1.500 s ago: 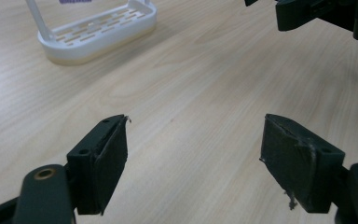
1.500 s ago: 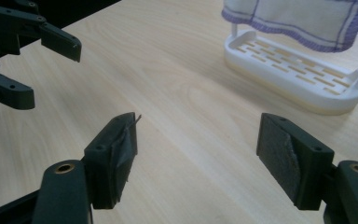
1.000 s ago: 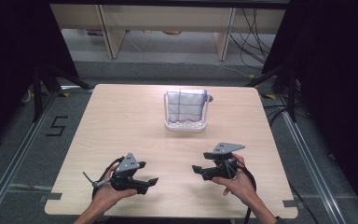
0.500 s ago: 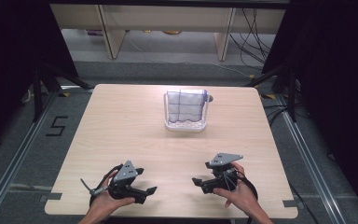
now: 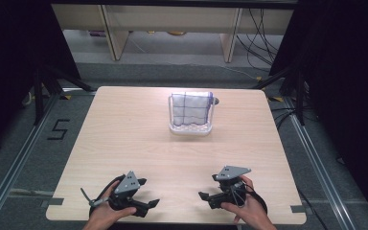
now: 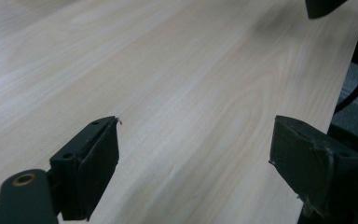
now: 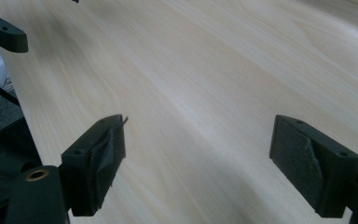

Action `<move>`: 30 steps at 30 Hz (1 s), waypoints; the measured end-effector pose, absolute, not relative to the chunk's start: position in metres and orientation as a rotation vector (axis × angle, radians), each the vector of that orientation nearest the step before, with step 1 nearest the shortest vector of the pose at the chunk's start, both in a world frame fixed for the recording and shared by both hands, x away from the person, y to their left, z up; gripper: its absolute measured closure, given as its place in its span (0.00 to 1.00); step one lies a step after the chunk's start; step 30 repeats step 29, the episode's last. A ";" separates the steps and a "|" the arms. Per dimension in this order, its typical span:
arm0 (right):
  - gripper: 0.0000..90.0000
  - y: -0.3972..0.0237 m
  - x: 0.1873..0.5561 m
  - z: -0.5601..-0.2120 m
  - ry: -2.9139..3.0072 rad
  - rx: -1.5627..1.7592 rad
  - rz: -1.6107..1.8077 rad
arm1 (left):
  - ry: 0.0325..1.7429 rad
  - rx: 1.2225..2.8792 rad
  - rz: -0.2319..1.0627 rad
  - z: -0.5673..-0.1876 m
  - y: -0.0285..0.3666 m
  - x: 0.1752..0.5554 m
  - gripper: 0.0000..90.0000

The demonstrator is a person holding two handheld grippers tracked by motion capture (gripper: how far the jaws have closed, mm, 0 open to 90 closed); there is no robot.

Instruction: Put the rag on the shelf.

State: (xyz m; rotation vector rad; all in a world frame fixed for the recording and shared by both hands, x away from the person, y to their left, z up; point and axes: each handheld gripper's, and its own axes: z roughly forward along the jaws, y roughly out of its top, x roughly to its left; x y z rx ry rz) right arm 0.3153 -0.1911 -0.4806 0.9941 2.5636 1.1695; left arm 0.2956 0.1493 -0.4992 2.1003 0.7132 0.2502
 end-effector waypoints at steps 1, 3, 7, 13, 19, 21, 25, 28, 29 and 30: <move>0.21 -0.192 0.313 -0.481 2.564 0.990 1.167 | 0.700 2.127 0.257 -0.499 0.149 0.294 0.17; 0.21 -0.193 0.310 -0.481 2.567 0.985 1.157 | 0.706 2.120 0.248 -0.500 0.147 0.291 0.17; 0.20 -0.196 0.303 -0.482 2.577 1.010 1.146 | 0.703 2.103 0.256 -0.500 0.145 0.288 0.17; 0.19 -0.197 0.300 -0.487 2.592 0.994 1.123 | 0.693 2.125 0.269 -0.499 0.148 0.289 0.17; 0.19 -0.201 0.302 -0.488 2.581 1.025 1.102 | 0.689 2.133 0.255 -0.500 0.148 0.289 0.17; 0.19 -0.200 0.302 -0.488 2.588 1.027 1.098 | 0.692 2.132 0.261 -0.500 0.148 0.289 0.17; 0.19 -0.200 0.304 -0.489 2.604 0.992 1.107 | 0.719 2.093 0.261 -0.502 0.146 0.289 0.17; 0.19 -0.200 0.304 -0.490 2.594 1.007 1.093 | 0.724 2.103 0.261 -0.502 0.148 0.290 0.17; 0.19 -0.200 0.304 -0.490 2.598 0.998 1.089 | 0.723 2.106 0.262 -0.502 0.148 0.291 0.17; 0.19 -0.200 0.304 -0.490 2.598 0.998 1.089 | 0.723 2.106 0.262 -0.502 0.148 0.291 0.17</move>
